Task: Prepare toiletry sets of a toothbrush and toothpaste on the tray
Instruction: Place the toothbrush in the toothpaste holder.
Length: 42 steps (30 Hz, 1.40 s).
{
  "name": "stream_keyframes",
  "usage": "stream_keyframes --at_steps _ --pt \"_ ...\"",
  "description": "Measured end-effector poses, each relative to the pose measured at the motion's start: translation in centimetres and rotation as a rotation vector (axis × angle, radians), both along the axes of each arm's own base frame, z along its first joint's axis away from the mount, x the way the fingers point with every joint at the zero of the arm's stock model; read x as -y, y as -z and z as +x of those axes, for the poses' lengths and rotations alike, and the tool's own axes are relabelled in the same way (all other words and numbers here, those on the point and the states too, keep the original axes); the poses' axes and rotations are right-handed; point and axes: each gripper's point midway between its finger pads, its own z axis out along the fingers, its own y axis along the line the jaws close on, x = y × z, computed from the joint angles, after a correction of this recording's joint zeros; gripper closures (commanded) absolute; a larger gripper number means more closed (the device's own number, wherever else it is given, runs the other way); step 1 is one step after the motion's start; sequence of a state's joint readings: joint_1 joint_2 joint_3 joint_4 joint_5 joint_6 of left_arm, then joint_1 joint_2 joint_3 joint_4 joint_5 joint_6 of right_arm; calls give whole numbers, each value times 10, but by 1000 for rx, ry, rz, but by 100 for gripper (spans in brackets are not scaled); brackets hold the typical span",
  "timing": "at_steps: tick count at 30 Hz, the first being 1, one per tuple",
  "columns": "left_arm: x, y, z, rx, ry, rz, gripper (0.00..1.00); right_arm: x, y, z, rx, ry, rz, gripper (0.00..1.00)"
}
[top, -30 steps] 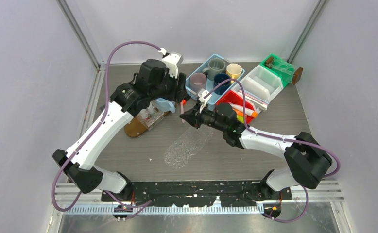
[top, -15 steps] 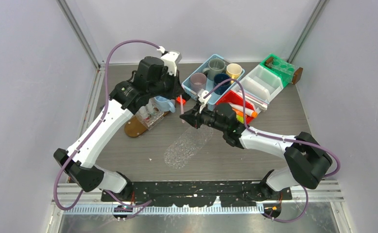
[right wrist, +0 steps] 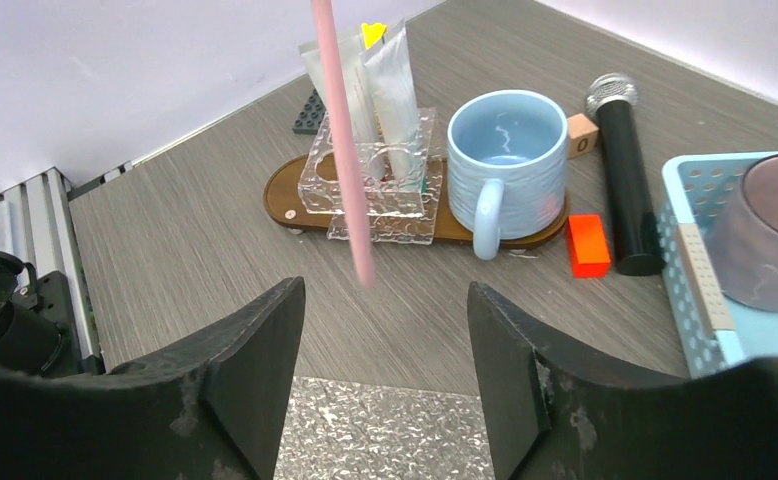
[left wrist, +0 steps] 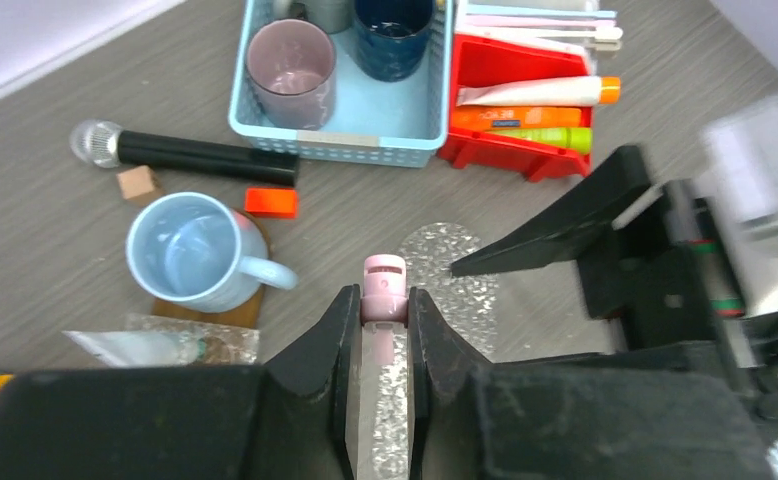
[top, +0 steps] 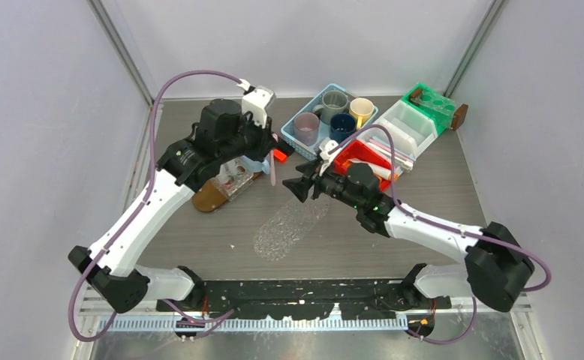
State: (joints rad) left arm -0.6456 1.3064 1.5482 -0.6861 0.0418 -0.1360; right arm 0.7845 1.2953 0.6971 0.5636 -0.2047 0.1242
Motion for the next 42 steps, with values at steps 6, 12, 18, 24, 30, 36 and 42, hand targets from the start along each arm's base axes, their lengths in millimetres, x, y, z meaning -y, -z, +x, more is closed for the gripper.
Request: stream_keyframes --at_steps 6,12,18,24,30,36,42 --pt "-19 12 6 130 -14 95 100 30 -24 -9 46 81 13 22" --pt "-35 30 15 216 -41 197 100 79 -48 -16 104 241 10 19" --pt "-41 22 23 294 -65 250 100 125 -64 -20 133 409 3 19" --pt "-46 24 29 332 -89 287 100 144 -65 -22 133 474 -6 19" --pt "-51 41 31 322 -100 334 100 151 -55 -21 124 505 -22 18" --pt "-53 52 35 330 -115 348 100 153 -52 -20 131 516 -38 18" --pt "-53 68 39 318 -115 384 100 155 -50 -20 135 523 -44 18"
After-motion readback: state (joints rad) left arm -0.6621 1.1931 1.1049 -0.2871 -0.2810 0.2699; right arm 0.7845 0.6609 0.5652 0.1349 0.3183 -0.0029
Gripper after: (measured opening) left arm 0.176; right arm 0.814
